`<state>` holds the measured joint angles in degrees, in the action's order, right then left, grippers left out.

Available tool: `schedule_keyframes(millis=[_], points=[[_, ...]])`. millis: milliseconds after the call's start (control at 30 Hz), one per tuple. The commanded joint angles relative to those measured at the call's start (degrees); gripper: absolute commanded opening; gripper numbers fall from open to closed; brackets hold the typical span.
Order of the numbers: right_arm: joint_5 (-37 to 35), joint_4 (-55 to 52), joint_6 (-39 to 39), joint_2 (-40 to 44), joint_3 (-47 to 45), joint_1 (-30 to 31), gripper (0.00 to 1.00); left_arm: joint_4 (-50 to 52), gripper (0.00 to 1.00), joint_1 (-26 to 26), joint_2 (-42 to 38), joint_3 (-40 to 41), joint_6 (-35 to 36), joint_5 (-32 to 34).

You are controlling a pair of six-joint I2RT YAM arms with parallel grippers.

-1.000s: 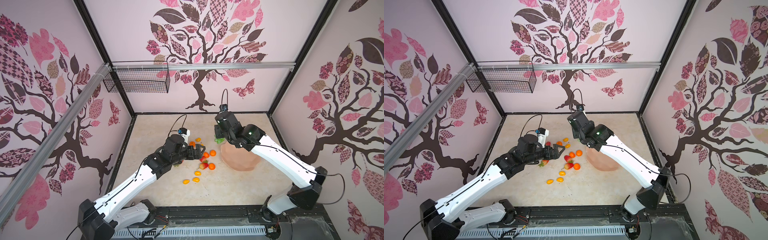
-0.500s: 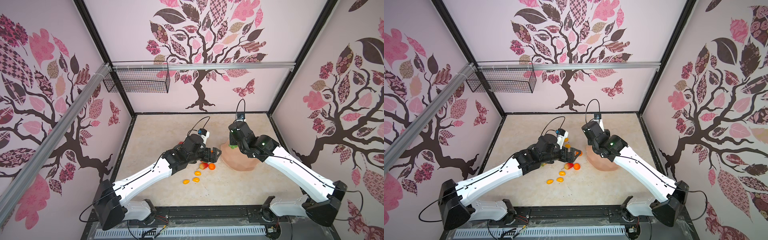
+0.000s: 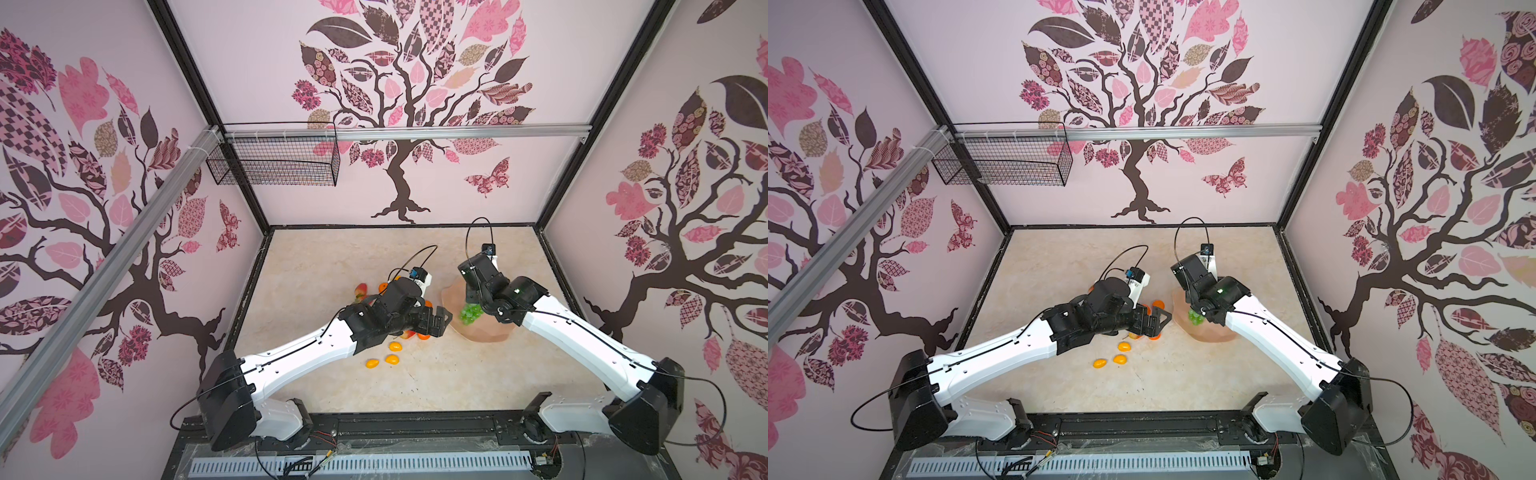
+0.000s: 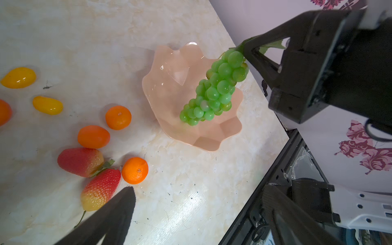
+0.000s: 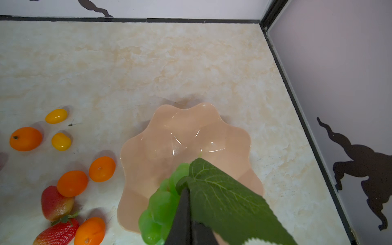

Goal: Arrange fruit in a fruit bowl
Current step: Place the fruits in the fruit bowl.

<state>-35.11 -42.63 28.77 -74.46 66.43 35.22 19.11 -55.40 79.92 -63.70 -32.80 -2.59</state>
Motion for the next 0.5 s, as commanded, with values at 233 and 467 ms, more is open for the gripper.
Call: schedule_keyframes(millis=[233,467], points=[[-0.4,7.3,-2.5,-2.1,-1.3,-3.9,0.0,-0.3,0.98,-0.5,3.3,-2.4,0.6,1.2],[1.4,10.6,-4.6,-7.3,0.5,-8.2,0.0,0.5,0.98,-0.5,3.7,-2.8,1.0,1.6]])
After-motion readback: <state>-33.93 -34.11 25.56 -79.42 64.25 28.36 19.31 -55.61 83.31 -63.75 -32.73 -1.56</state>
